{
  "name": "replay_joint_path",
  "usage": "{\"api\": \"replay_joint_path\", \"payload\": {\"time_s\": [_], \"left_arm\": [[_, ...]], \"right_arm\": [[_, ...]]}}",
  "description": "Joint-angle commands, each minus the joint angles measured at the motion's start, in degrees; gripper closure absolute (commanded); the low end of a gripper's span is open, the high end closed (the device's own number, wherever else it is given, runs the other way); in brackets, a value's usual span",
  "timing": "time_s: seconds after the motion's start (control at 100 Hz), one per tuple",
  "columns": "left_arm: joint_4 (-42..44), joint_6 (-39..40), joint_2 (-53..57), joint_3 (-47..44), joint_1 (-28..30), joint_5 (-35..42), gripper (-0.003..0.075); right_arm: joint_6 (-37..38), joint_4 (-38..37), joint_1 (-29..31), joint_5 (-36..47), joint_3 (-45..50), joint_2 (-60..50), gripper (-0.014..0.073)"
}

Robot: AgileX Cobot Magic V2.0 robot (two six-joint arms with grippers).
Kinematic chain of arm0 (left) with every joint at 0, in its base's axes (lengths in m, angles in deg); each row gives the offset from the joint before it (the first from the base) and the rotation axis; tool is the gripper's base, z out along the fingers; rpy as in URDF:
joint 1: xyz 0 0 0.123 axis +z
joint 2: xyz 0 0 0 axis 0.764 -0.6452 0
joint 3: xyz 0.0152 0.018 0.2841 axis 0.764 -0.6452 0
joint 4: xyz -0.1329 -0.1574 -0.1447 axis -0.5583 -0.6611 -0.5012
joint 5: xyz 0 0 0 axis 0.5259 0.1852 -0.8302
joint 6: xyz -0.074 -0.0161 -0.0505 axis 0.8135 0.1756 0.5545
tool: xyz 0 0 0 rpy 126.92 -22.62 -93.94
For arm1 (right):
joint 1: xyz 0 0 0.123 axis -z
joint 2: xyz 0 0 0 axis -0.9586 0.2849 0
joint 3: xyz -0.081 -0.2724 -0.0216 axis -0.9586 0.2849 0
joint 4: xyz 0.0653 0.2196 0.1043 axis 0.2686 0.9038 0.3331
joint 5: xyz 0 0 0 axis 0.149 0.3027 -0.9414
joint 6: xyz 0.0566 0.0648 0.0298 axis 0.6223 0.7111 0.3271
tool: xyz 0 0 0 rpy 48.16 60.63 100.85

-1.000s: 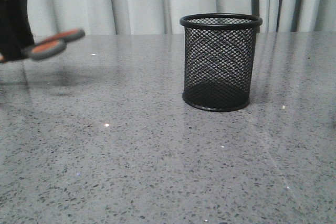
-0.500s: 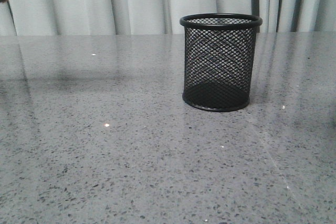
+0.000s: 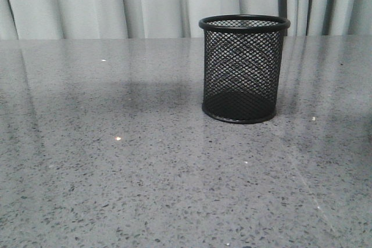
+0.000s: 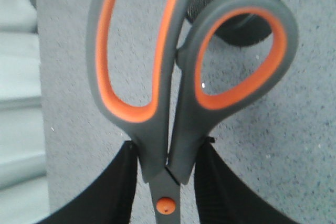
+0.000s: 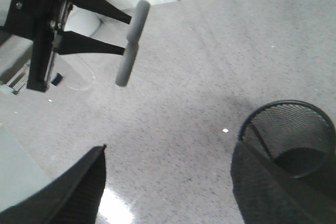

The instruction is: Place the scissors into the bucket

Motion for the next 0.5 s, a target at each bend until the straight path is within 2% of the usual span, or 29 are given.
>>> {"api": "replay_joint_path", "payload": {"time_s": [0.0, 0.1, 0.49], "left_arm": [[1.0, 3.5, 2.4, 3.5, -3.3, -0.2, 0.0617], [2.4, 6.5, 2.4, 4.7, -6.7, 0.6, 0.0617], [6.1, 13.5, 2.3, 4.9, -16.2, 7.3, 0.0616]], "right_arm": [[-2.4, 5.9, 0.0, 2.8, -2.2, -0.1, 0.0138], [-3.0, 8.5, 0.0, 2.9, -2.2, 0.0, 0.0138], [-3.0, 11.0, 0.0, 3.3, -2.2, 0.6, 0.0138]]}}
